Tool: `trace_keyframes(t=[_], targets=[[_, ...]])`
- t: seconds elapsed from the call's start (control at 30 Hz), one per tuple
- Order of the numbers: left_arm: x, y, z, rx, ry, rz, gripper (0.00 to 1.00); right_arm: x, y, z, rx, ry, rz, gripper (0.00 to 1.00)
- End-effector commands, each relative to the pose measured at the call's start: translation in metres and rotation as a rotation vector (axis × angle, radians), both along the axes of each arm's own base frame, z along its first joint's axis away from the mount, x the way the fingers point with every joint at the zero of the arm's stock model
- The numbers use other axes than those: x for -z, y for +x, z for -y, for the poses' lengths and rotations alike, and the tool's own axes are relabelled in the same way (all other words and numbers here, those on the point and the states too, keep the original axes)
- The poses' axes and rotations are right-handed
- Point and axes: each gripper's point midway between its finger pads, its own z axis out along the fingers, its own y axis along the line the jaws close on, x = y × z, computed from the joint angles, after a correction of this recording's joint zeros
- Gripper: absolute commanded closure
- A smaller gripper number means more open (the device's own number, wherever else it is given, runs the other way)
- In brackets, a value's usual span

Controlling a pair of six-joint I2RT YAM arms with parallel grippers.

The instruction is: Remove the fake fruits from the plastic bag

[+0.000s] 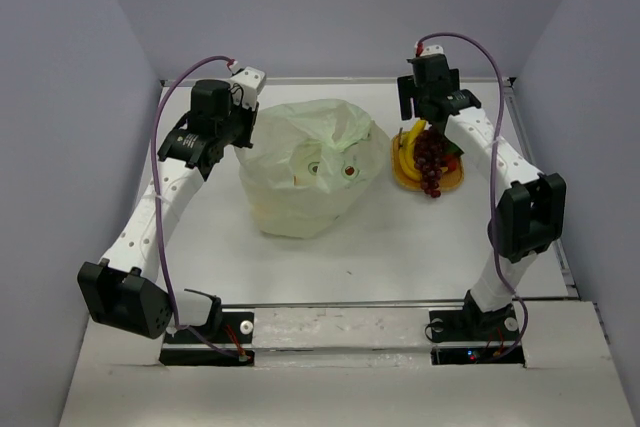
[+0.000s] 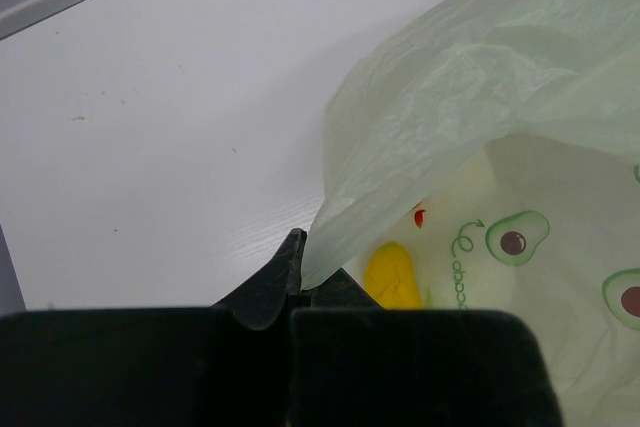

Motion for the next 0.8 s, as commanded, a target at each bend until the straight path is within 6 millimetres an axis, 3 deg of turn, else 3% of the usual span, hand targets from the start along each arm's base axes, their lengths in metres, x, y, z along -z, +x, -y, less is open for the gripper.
trace_keyframes(t=[0.0, 0.1, 0.27, 0.37, 0.5, 0.57, 0.63, 0.67, 0.77], targets=[[-0.017, -0.006, 0.001, 0.014, -0.024, 0.042, 1.00, -0.046, -0.006, -0.005, -0.034, 0.038, 0.079, 0.07], [-0.021, -0.007, 0.003, 0.023, -0.034, 0.044, 1.00, -0.060, -0.010, -0.016, -0.070, 0.045, 0.103, 0.07], [-0.023, -0.011, 0.010, 0.063, -0.049, 0.036, 1.00, -0.117, -0.024, -0.045, -0.149, 0.094, 0.223, 0.07], [-0.024, -0.009, 0.007, 0.054, -0.034, 0.040, 1.00, -0.140, -0.036, -0.067, -0.202, 0.119, 0.271, 0.08], [-0.037, -0.006, 0.004, 0.042, -0.026, 0.071, 1.00, -0.171, -0.077, -0.158, -0.513, 0.231, 0.326, 0.09], [-0.040, -0.008, 0.005, 0.049, -0.020, 0.075, 1.00, -0.185, -0.107, -0.215, -0.758, 0.387, 0.350, 0.10], [-0.040, -0.013, 0.004, 0.059, -0.007, 0.072, 1.00, -0.201, -0.136, -0.246, -0.878, 0.550, 0.368, 0.22], [-0.038, -0.017, 0.003, 0.069, 0.007, 0.072, 1.00, -0.201, -0.146, -0.260, -0.926, 0.602, 0.371, 0.34], [-0.034, -0.026, 0.004, 0.090, 0.014, 0.068, 1.00, -0.185, -0.162, -0.285, -0.970, 0.610, 0.333, 0.50]])
